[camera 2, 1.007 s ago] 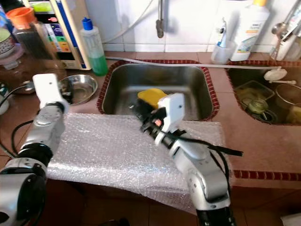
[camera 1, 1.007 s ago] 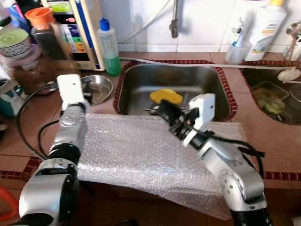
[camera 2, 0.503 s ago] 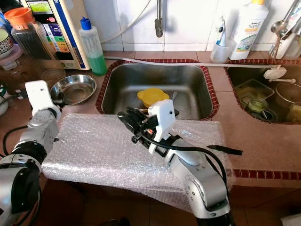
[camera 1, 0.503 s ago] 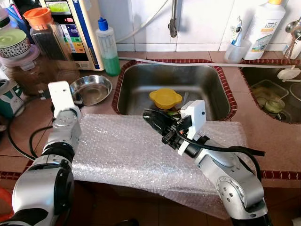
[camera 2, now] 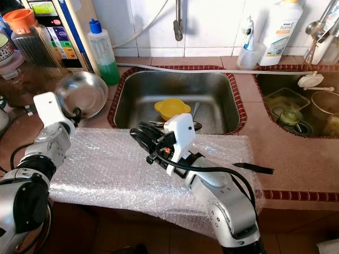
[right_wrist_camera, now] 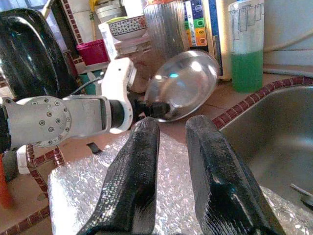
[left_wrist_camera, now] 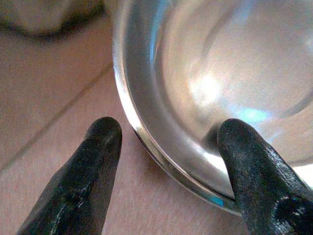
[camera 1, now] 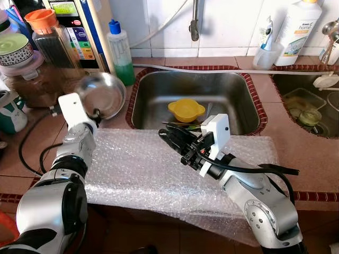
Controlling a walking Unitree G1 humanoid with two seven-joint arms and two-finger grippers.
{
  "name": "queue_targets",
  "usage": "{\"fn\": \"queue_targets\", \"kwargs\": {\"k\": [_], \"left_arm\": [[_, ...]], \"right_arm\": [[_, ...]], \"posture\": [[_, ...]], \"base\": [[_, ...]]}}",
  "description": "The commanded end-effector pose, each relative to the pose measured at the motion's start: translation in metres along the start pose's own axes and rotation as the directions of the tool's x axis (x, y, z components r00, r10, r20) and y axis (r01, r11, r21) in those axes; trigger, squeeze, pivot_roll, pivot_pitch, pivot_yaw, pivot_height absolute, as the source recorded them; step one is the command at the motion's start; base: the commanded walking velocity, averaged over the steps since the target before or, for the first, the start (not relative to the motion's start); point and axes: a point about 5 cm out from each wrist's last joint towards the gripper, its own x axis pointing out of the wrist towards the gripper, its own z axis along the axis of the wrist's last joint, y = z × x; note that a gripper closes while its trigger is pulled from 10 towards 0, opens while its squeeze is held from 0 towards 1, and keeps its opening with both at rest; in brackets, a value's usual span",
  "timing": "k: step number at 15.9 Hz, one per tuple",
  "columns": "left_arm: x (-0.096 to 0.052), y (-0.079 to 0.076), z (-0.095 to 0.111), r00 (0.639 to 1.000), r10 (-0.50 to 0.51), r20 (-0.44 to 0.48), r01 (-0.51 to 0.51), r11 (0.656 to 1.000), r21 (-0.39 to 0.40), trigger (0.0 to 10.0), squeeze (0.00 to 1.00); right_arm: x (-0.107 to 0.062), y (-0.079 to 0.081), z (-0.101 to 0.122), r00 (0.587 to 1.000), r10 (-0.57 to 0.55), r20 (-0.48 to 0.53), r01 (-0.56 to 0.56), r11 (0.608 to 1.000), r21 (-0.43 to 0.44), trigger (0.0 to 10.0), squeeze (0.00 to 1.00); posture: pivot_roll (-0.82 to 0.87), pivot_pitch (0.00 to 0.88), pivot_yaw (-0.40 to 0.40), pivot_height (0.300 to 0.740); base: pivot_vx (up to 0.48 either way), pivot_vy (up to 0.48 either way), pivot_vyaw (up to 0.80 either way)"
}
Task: Kitchen organization
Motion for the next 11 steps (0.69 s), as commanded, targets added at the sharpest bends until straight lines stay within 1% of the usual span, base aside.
{"fn": "queue_targets", "kwargs": {"k": [1, 2, 4, 8, 11], "left_arm": [[0.0, 0.006, -0.006, 0.998, 0.031, -0.047, -0.031, 0.999, -0.01, 6.9, 0.0], [0.0, 0.01, -0.009, 0.996, 0.047, -0.07, -0.05, 0.998, -0.04, 0.0, 0.0], [0.0, 0.016, -0.012, 0.994, 0.062, -0.088, -0.068, 0.995, -0.078, 0.0, 0.0], [0.0, 0.022, -0.01, 0.993, 0.086, -0.086, -0.094, 0.991, -0.099, 0.0, 0.0], [0.0, 0.027, -0.009, 0.99, 0.113, -0.084, -0.125, 0.981, -0.146, 0.0, 0.0]], "right_arm": [[0.0, 0.003, 0.004, 1.0, 0.01, 0.017, -0.01, 1.0, -0.015, 10.0, 0.0], [0.0, 0.002, 0.004, 1.0, 0.009, 0.018, -0.009, 1.0, -0.018, 10.0, 0.0], [0.001, 0.0, 0.005, 1.0, 0.006, 0.017, -0.006, 1.0, -0.022, 10.0, 0.0], [0.002, -0.002, 0.006, 1.0, 0.006, 0.018, -0.006, 1.0, -0.027, 10.0, 0.0], [0.003, -0.003, 0.006, 1.0, 0.005, 0.017, -0.004, 0.999, -0.032, 10.0, 0.0]], "posture": [[-0.05, 0.109, 0.11, 0.74], [-0.05, 0.109, 0.11, 0.74], [-0.05, 0.108, 0.105, 0.74], [-0.04, 0.103, 0.098, 0.74], [-0.04, 0.104, 0.095, 0.74]], "base": [[0.0, 0.0, 0.0], [0.0, 0.0, 0.0], [0.0, 0.0, 0.0], [0.0, 0.0, 0.0], [0.0, 0.0, 0.0]]}}
